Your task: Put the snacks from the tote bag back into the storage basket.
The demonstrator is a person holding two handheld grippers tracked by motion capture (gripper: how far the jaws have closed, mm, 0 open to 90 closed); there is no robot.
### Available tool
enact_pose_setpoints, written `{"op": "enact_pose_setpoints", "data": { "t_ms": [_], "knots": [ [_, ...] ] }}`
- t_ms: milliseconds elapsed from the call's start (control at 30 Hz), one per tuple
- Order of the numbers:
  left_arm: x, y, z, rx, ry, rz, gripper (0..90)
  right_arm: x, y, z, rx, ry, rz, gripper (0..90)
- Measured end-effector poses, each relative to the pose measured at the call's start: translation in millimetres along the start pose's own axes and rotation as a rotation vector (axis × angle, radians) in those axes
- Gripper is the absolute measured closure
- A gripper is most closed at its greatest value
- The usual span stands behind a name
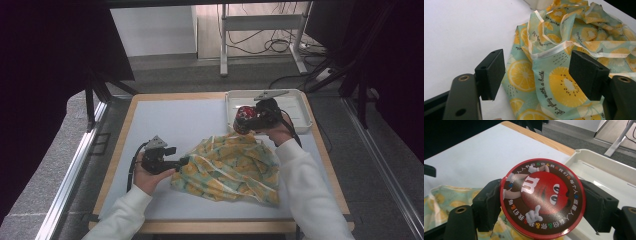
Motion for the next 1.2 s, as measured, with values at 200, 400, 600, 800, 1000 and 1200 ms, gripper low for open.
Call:
{"op": "enact_pose_setpoints", "data": {
  "t_ms": [200,400,600,800,1000,1200],
  "knots": [
    [0.3,0.0,0.5,-0.001,0.000,0.001,29.4,-2.8,-8.5,-9.6,0.010,-0.012,-0.003,24.1],
    [0.8,-0.6,-0.6,-0.001,-0.003,0.003,29.5,-5.8,-14.6,-19.6,0.025,-0.021,-0.010,24.1],
    [0.6,-0.9,-0.9,-0.002,-0.003,0.004,29.5,-7.5,-19.2,-28.1,0.040,-0.029,-0.010,24.1],
    [1.0,-1.3,-0.6,-0.001,-0.005,0.007,29.5,-10.3,-23.0,-34.8,0.053,-0.035,-0.009,24.0],
    [0.8,-1.2,-0.1,-0.003,-0.003,0.004,29.5,-12.8,-28.6,-41.4,0.064,-0.049,-0.006,24.1],
    [1.6,-2.8,0.0,-0.001,-0.008,0.010,29.5,-6.7,-41.4,-53.7,0.082,-0.068,0.016,24.1]
  ]
}}
Point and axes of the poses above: each handheld gripper's, and its own axes: y roughly backward along the jaws, x roughly out of its underside, z roughly to its left, the point moved 10 cm from there along -y, roughly forward along the jaws, and after that the axes turned 6 degrees about -y, right-handed, at the moved point
